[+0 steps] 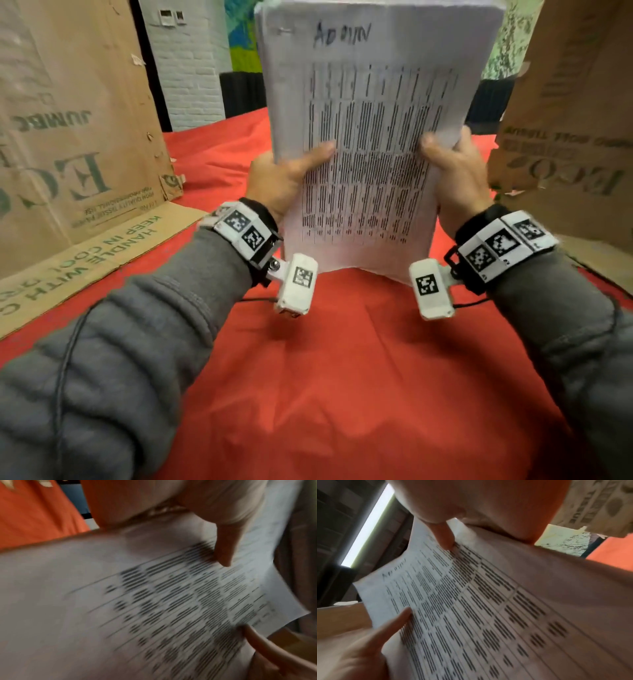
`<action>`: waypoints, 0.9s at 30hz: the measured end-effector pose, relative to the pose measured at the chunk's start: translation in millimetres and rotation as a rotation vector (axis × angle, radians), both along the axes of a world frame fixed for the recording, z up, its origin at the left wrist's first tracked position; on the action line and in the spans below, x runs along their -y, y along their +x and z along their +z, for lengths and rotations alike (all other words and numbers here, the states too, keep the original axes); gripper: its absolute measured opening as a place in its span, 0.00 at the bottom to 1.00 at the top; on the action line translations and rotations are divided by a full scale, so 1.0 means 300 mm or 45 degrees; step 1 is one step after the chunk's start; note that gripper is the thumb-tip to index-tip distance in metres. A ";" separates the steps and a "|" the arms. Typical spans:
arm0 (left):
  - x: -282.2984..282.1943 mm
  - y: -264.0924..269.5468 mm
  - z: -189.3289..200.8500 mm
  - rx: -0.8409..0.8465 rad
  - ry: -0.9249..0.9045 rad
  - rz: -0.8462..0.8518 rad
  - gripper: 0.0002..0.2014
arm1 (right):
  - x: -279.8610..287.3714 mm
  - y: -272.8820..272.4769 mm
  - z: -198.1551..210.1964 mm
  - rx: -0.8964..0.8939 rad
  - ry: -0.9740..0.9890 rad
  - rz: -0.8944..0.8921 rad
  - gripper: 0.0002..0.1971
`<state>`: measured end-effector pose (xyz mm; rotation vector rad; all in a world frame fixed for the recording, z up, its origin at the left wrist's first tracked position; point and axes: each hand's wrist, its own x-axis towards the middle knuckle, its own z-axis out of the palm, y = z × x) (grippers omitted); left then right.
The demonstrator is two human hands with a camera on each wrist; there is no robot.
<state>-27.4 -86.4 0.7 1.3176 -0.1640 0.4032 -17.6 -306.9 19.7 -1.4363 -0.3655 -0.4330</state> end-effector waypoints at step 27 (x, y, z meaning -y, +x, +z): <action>-0.013 -0.021 -0.174 -0.928 1.605 0.154 0.40 | 0.075 0.015 -0.164 -0.741 -1.508 0.045 0.07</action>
